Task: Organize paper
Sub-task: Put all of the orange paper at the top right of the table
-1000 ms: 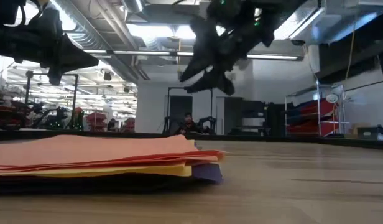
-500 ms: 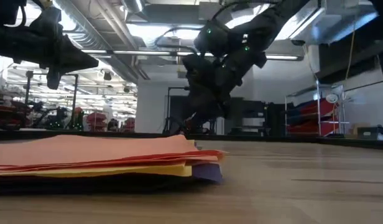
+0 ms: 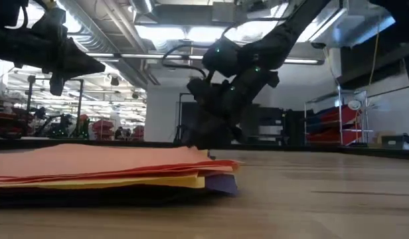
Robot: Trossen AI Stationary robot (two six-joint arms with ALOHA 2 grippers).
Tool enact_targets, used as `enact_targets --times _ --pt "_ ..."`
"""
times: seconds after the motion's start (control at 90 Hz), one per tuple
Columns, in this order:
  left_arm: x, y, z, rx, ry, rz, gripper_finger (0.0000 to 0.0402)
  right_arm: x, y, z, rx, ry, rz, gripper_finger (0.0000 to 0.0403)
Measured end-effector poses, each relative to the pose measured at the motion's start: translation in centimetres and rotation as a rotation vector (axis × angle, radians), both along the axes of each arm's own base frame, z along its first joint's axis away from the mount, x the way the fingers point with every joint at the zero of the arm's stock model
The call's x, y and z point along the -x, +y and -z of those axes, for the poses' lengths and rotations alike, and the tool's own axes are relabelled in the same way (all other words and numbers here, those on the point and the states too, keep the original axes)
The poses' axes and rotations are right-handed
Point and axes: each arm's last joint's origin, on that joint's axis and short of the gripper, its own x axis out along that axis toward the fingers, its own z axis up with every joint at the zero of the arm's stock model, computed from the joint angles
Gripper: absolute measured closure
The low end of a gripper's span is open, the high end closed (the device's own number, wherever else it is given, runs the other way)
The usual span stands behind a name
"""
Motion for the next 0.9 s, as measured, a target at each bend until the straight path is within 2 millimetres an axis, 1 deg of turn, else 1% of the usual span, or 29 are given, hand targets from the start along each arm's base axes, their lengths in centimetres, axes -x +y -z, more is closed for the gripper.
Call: enact_targets --times 0.2,0.3,0.389,0.456,0.522,0.567,0.7,0.767,0.822,0.9 --pt "0.0 0.0 0.0 -0.002 0.003 -0.001 0.0402 -0.3 0.0 0.0 -0.003 -0.026 0.0 0.0252" --pt "0.0 0.0 0.0 -0.004 0.007 0.0 0.0402 -0.3 0.0 0.0 -0.012 -0.031 -0.008 0.0266" --pt "0.0 0.0 0.0 -0.014 0.013 0.001 0.0402 -0.3 0.0 0.0 -0.007 -0.034 -0.012 0.0296" --pt "0.0 0.0 0.0 -0.025 0.019 0.001 0.0402 -0.3 0.0 0.0 0.005 -0.031 -0.003 0.0331" --pt "0.0 0.0 0.0 -0.027 0.021 0.002 0.0402 -0.3 -0.1 0.0 0.019 -0.03 0.008 0.0376" --pt "0.0 0.0 0.0 -0.027 0.021 0.002 0.0402 -0.3 -0.1 0.0 0.026 -0.03 0.011 0.0391" --pt "0.0 0.0 0.0 -0.023 0.017 0.001 0.0402 -0.3 -0.1 0.0 0.032 -0.027 0.021 0.0398" --pt "0.0 0.0 0.0 -0.022 0.011 0.001 0.0402 -0.2 -0.2 -0.5 0.04 -0.032 0.029 0.0401" --pt "0.0 0.0 -0.1 -0.02 0.001 0.001 0.0402 -0.2 -0.2 -1.3 0.046 -0.053 0.038 0.0401" --pt "0.0 0.0 -0.2 -0.019 -0.014 0.001 0.0402 -0.1 -0.5 -2.9 0.058 -0.073 0.056 0.0402"
